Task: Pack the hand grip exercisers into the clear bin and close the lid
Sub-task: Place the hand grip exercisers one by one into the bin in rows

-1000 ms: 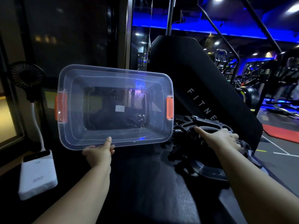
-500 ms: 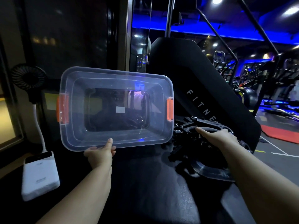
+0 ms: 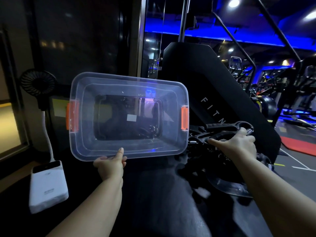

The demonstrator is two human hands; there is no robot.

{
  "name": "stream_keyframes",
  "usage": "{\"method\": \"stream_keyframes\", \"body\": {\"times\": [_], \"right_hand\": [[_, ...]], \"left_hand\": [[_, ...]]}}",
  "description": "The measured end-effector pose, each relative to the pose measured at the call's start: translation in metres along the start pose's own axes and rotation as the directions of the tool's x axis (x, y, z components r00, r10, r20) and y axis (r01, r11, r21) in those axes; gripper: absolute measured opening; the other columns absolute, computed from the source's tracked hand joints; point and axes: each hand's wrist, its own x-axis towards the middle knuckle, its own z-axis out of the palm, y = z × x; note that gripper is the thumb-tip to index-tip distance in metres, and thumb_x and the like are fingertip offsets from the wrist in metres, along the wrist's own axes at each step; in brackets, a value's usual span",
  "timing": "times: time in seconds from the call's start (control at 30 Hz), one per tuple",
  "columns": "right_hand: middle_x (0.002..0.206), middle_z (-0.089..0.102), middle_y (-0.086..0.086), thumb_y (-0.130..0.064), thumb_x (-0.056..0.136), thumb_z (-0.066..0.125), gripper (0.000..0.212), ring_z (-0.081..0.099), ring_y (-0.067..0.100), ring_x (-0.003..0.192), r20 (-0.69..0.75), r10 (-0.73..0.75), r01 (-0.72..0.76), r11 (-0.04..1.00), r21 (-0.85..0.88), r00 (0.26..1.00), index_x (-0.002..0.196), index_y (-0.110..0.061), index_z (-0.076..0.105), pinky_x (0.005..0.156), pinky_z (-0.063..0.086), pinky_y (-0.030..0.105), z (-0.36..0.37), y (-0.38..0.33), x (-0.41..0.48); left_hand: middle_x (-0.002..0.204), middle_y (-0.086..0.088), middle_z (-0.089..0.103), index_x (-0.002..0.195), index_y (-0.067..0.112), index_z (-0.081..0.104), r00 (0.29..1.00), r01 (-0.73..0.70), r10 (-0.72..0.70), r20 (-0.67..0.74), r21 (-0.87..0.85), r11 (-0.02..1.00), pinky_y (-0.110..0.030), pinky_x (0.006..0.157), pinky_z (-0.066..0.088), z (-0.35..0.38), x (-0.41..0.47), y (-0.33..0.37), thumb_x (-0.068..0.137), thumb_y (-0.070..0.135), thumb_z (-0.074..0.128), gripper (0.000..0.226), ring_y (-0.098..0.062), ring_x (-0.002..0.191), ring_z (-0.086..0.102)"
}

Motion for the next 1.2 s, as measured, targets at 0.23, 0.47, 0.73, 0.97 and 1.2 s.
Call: {"method": "stream_keyframes", "body": {"times": [0.23, 0.47, 0.73, 0.97, 1.2], "right_hand": [[0.126, 0.041, 0.018, -0.076, 0.041, 0.075, 0.125, 0.053, 0.035, 0.112, 0.044, -0.299, 0.293, 0.950, 0.111, 0.953, 0.141, -0.018, 0.028, 0.092, 0.045, 0.037, 0.000, -0.043, -0.029], [0.117, 0.040, 0.012, -0.063, 0.048, 0.083, 0.120, 0.055, 0.034, 0.103, 0.157, -0.493, 0.503, 0.864, -0.031, 0.856, 0.144, -0.025, 0.021, 0.086, 0.046, 0.038, 0.032, -0.089, -0.057], [0.117, 0.042, 0.016, -0.050, 0.056, 0.086, 0.098, 0.056, 0.037, 0.101, 0.208, -0.512, 0.546, 0.822, -0.163, 0.833, 0.133, -0.016, 0.036, 0.085, 0.048, 0.039, 0.069, -0.123, -0.059], [0.118, 0.044, 0.019, -0.028, 0.090, 0.061, 0.048, 0.052, 0.036, 0.106, 0.233, -0.556, 0.601, 0.765, -0.232, 0.798, 0.129, -0.009, 0.040, 0.085, 0.045, 0.041, 0.086, -0.146, -0.050], [0.121, 0.045, 0.020, -0.012, 0.095, 0.049, 0.034, 0.049, 0.036, 0.114, 0.232, -0.542, 0.587, 0.772, -0.241, 0.808, 0.128, -0.006, 0.045, 0.092, 0.044, 0.040, 0.102, -0.153, -0.040]], "left_hand": [[0.072, -0.007, 0.067, 0.106, 0.019, 0.034, 1.000, -0.001, 0.001, -0.003, 0.000, 1.000, -0.026, 0.058, 0.051, -0.001, 0.002, -0.002, 0.080, 0.019, 0.077, 0.051, -0.015, 0.063, 0.068], [0.072, -0.010, 0.067, 0.102, 0.018, 0.032, 1.000, -0.007, 0.007, 0.008, -0.007, 1.000, -0.024, 0.054, 0.047, -0.003, 0.003, -0.002, 0.081, 0.017, 0.075, 0.048, -0.013, 0.059, 0.066], [0.072, -0.008, 0.066, 0.104, 0.016, 0.032, 1.000, -0.006, 0.006, 0.013, 0.003, 1.000, -0.021, 0.053, 0.046, -0.003, 0.003, 0.000, 0.083, 0.015, 0.073, 0.046, -0.011, 0.058, 0.065], [0.089, -0.018, 0.069, 0.105, 0.016, 0.031, 1.000, -0.010, 0.010, 0.006, 0.038, 0.999, -0.018, 0.051, 0.044, -0.003, 0.003, -0.002, 0.085, 0.016, 0.070, 0.044, -0.007, 0.051, 0.061], [0.077, -0.009, 0.066, 0.106, 0.017, 0.029, 1.000, -0.011, 0.011, 0.004, 0.046, 0.999, -0.017, 0.047, 0.042, -0.004, 0.005, -0.004, 0.088, 0.018, 0.067, 0.042, 0.000, 0.041, 0.057]]}}
